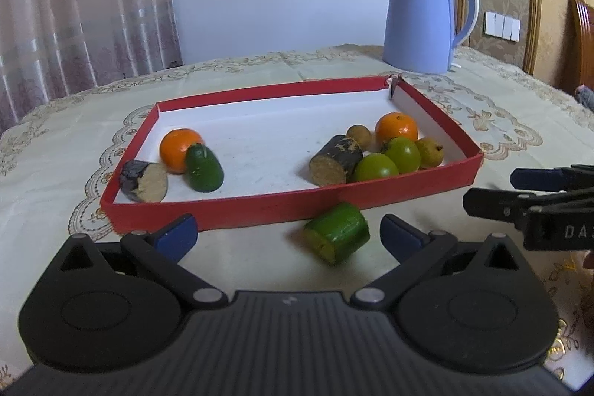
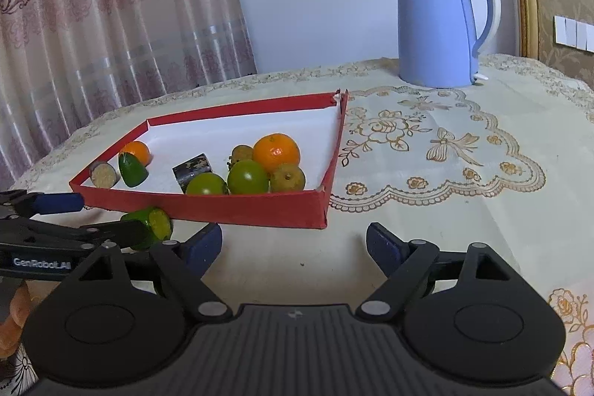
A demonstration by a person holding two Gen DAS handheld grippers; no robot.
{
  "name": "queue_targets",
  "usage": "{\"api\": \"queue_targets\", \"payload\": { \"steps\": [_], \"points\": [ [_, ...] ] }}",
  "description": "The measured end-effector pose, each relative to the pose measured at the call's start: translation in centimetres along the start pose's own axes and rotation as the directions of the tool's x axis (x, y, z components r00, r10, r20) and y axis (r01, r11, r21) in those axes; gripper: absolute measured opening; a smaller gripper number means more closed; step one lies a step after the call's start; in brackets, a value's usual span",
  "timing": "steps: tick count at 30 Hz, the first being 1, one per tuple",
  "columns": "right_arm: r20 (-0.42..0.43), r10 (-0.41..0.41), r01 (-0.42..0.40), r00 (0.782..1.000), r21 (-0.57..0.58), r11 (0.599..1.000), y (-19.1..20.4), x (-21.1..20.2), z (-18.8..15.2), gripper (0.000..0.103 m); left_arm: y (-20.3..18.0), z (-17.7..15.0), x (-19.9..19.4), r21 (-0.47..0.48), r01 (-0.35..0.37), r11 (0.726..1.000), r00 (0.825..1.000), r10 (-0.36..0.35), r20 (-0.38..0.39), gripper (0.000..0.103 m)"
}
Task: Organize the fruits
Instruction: 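Move the left gripper to the green cucumber piece and close on it, then carry the cucumber piece into the red tray and open the left gripper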
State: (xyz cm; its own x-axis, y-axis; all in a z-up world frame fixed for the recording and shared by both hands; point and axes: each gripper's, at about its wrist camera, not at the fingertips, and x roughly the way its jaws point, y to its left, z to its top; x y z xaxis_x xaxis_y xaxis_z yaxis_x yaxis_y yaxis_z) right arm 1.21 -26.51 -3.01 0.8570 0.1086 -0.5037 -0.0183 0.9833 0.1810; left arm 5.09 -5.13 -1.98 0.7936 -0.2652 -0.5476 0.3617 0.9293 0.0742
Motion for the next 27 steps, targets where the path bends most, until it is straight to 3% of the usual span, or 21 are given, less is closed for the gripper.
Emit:
{"api": "queue_targets", "payload": {
  "steps": [7,9,13,15,18,27],
  "points": [
    [-0.013,-0.002,0.002,1.000,0.004,1.000,-0.1,0.2,0.0,0.085,-0.3,0.2,1.6,0.014,0.011,1.000,0.999,-0.011,-0.038,0.102],
    [-0.019,-0.005,0.005,1.000,0.007,1.000,-0.1,0.3,0.0,0.086,-0.2,0.1,1.8,0.010,0.019,1.000,0.999,-0.018,-0.047,0.088],
    [-0.025,-0.008,0.009,1.000,0.014,1.000,-0.1,0.3,0.0,0.086,0.0,0.0,2.2,-0.010,0.078,0.997,0.994,-0.078,-0.073,0.072],
    [-0.030,-0.009,0.009,1.000,0.019,1.000,-0.2,0.4,0.0,0.086,-0.2,-0.1,1.9,-0.005,0.110,0.994,0.992,-0.110,-0.068,0.055],
    [-0.042,-0.011,0.012,0.999,0.025,1.000,-0.3,0.6,0.0,0.086,-0.7,-0.3,1.6,0.020,0.144,0.989,0.988,-0.142,-0.060,0.039],
    [-0.051,-0.011,0.012,0.999,0.031,0.999,-0.5,0.7,0.1,0.086,-1.0,-0.3,0.4,0.049,0.104,0.993,0.994,-0.104,-0.015,0.037]
  ]
}}
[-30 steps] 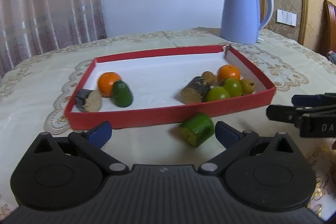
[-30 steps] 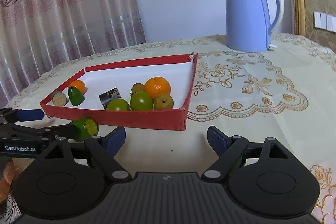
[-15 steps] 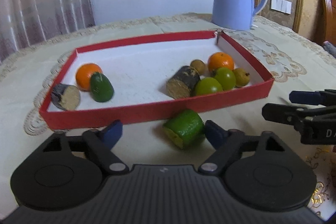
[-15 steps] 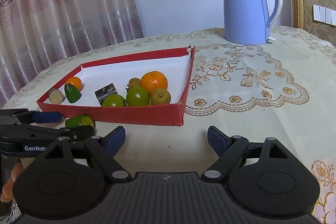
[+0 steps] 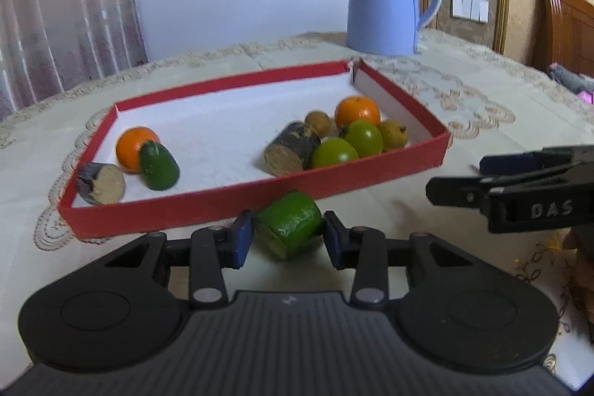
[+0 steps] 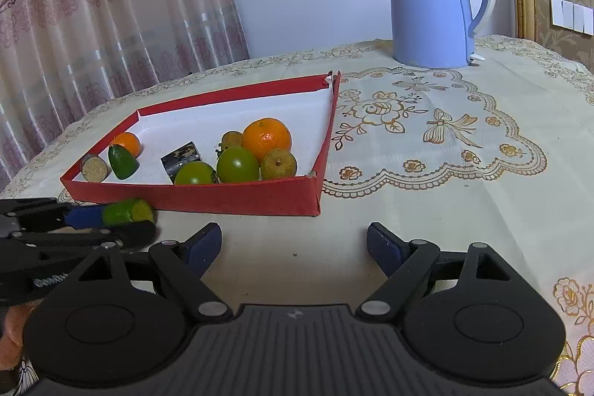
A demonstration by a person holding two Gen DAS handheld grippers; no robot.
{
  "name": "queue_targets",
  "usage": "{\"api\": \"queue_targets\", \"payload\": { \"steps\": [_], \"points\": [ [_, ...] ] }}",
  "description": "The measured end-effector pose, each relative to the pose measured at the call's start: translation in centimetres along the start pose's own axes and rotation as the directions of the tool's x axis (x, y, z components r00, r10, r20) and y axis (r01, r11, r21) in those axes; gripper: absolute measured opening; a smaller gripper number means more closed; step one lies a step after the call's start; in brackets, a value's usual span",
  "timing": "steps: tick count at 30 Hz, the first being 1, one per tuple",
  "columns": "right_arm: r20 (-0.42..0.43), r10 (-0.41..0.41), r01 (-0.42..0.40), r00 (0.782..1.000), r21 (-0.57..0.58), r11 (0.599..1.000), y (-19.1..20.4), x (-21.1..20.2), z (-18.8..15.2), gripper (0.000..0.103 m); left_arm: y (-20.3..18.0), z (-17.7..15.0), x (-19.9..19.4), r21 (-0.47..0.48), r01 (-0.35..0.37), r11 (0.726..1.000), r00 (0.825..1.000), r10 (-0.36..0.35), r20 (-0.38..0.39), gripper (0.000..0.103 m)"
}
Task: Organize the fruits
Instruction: 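Carry the cucumber piece into the red tray and open the left gripper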
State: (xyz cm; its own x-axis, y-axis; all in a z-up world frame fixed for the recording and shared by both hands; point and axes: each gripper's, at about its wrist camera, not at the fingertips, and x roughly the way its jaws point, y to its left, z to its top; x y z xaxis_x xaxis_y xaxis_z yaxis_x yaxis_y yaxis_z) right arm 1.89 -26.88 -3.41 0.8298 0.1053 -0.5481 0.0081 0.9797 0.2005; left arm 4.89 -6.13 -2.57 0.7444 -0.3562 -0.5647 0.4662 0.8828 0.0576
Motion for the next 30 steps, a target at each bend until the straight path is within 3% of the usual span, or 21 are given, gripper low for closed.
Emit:
{"api": "queue_targets", "payload": {
  "steps": [9,22,30],
  "points": [
    [0.000,0.000,0.000,1.000,0.000,1.000,0.0,0.0,0.0,0.086,1.7,2.7,-1.7,-0.040,-0.036,0.999,0.996,0.039,0.081,0.037],
    [-0.005,-0.002,0.002,1.000,-0.007,1.000,0.1,0.1,0.0,0.087,5.4,4.8,3.5,-0.136,-0.155,0.979,0.987,0.161,0.029,0.037],
    [-0.012,-0.009,0.008,1.000,-0.022,1.000,0.4,0.3,0.0,0.089,4.8,5.8,5.3,-0.094,-0.162,0.982,0.985,0.166,0.042,0.037]
  ]
}}
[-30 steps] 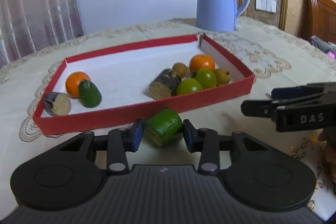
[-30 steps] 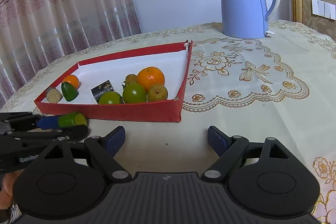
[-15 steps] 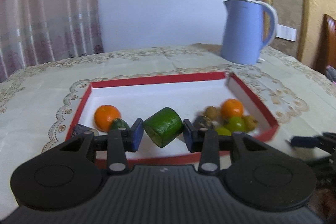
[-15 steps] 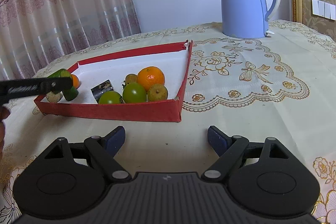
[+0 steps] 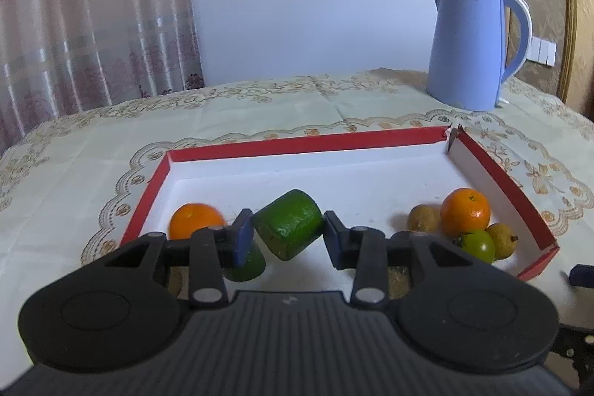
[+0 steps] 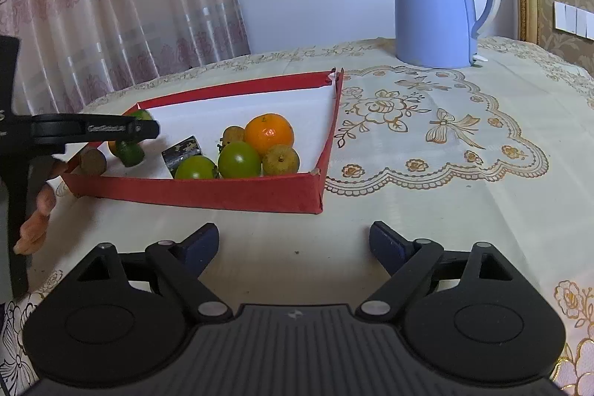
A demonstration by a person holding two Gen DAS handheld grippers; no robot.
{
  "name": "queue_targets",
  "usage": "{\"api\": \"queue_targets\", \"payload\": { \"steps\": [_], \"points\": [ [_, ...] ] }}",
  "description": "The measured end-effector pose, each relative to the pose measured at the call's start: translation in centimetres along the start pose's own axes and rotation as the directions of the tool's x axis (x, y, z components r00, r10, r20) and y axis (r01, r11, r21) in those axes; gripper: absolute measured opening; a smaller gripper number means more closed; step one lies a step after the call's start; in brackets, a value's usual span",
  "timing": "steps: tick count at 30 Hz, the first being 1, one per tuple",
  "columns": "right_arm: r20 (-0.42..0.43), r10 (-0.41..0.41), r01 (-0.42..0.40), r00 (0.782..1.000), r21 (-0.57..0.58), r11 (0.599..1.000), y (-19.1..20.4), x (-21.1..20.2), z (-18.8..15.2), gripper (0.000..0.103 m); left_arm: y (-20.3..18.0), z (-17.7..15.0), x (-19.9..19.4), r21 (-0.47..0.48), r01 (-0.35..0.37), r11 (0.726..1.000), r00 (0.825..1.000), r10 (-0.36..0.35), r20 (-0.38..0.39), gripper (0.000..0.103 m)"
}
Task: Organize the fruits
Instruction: 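Carry the cucumber piece into the red tray and open the left gripper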
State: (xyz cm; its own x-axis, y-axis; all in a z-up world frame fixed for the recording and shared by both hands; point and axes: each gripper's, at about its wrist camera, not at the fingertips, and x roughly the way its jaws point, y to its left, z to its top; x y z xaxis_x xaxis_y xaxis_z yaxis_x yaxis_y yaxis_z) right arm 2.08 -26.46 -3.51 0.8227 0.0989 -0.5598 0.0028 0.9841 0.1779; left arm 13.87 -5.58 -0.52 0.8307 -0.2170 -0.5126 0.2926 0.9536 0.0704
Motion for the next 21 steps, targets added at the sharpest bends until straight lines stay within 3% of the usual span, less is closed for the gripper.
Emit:
{"api": "queue_targets", "payload": {
  "steps": [7,9,13,16,18,21],
  "points": [
    [-0.006,-0.001,0.001,1.000,-0.010,1.000,0.2,0.1,0.0,0.091,-0.1,0.2,1.1,-0.006,0.005,1.000,1.000,-0.006,-0.013,0.039],
    [-0.008,-0.004,0.004,1.000,-0.015,1.000,0.2,0.1,0.0,0.091,-0.1,0.2,1.1,-0.008,0.011,1.000,1.000,-0.011,-0.014,0.048],
    [-0.009,-0.004,0.004,1.000,-0.016,1.000,0.2,0.1,0.0,0.091,-0.4,-0.1,0.9,0.007,0.015,1.000,1.000,-0.015,-0.010,0.054],
    [-0.009,-0.004,0.004,1.000,-0.016,1.000,0.3,0.1,0.0,0.092,-0.5,-0.4,0.2,0.007,0.012,1.000,1.000,-0.012,-0.001,0.067],
    [-0.010,-0.004,0.004,1.000,-0.017,1.000,0.3,0.1,0.0,0.092,-0.3,-0.7,-0.6,-0.014,-0.013,1.000,1.000,0.013,0.007,0.081],
    [-0.011,-0.006,0.005,1.000,-0.019,1.000,0.3,0.1,0.0,0.092,0.2,-1.1,-2.2,-0.052,-0.040,0.998,0.999,0.041,0.023,0.085]
  ]
}}
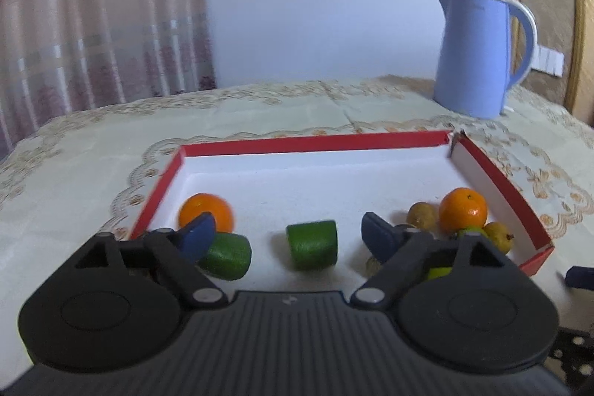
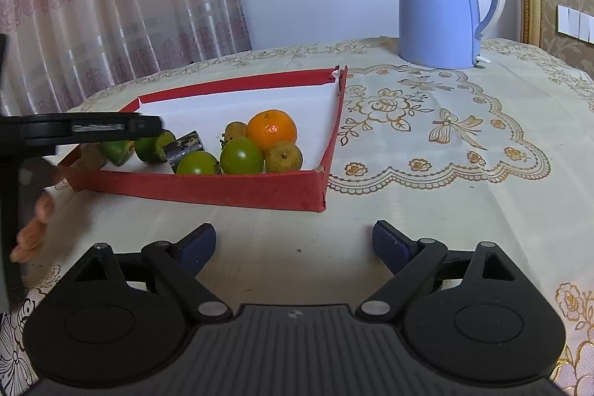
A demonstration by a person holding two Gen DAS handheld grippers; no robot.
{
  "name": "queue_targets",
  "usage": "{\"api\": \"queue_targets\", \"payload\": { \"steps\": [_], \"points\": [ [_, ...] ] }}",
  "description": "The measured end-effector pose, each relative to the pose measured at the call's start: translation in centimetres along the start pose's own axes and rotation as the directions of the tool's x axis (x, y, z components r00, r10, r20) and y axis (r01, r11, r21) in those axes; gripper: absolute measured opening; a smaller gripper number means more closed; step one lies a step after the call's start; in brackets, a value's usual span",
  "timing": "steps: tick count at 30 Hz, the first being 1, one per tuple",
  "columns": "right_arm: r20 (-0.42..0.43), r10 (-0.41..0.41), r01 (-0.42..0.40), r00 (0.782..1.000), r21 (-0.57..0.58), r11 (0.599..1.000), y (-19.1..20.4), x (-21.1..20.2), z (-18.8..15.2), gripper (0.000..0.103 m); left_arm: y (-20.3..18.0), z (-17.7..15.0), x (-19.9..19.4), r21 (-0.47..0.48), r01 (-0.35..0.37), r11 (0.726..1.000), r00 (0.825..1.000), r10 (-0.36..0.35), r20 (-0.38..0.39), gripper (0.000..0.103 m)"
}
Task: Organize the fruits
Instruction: 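Carry the cucumber piece into the red tray and open the left gripper, then lift the open left gripper up away from the tray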
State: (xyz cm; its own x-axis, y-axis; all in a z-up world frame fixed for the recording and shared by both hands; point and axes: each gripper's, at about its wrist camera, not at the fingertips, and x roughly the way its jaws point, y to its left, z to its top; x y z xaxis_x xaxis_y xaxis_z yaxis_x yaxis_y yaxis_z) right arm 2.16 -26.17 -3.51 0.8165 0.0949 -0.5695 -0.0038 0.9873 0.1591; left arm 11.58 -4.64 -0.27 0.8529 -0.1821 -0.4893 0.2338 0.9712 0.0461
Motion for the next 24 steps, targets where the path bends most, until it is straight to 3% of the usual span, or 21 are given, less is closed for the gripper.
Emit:
{"api": "queue_targets", "payload": {
  "steps": [5,9,13,18,24],
  "points": [
    [0.000,-0.003,0.003,1.000,-0.002,1.000,0.1,0.0,0.0,0.092,0.6,-0.8,-3.2,-0.038,-0.074,0.996,0.997,0.075,0.009,0.096],
    [0.030,-0.060,0.059,0.998,0.031,0.998,0.3,-0.5,-0.2,0.092,0.7,-2.0,-5.8,-0.051,-0.091,0.995,0.996,0.091,-0.007,0.100],
    [0.027,-0.015,0.012,1.000,0.088,0.996,1.9,-1.3,-0.5,0.092,0.7,-3.3,-7.8,-0.061,-0.125,0.990,0.992,0.124,-0.012,0.103],
    [0.080,-0.134,0.136,0.988,-0.019,0.991,5.9,-2.4,-0.2,0.095,0.9,-4.4,-9.6,-0.080,-0.127,0.989,0.992,0.125,-0.024,0.103],
    [0.107,-0.223,0.227,0.969,-0.029,0.973,7.6,-2.5,0.1,0.098,1.0,-4.8,-11.6,-0.086,-0.156,0.984,0.988,0.157,0.004,0.103]
  ]
}}
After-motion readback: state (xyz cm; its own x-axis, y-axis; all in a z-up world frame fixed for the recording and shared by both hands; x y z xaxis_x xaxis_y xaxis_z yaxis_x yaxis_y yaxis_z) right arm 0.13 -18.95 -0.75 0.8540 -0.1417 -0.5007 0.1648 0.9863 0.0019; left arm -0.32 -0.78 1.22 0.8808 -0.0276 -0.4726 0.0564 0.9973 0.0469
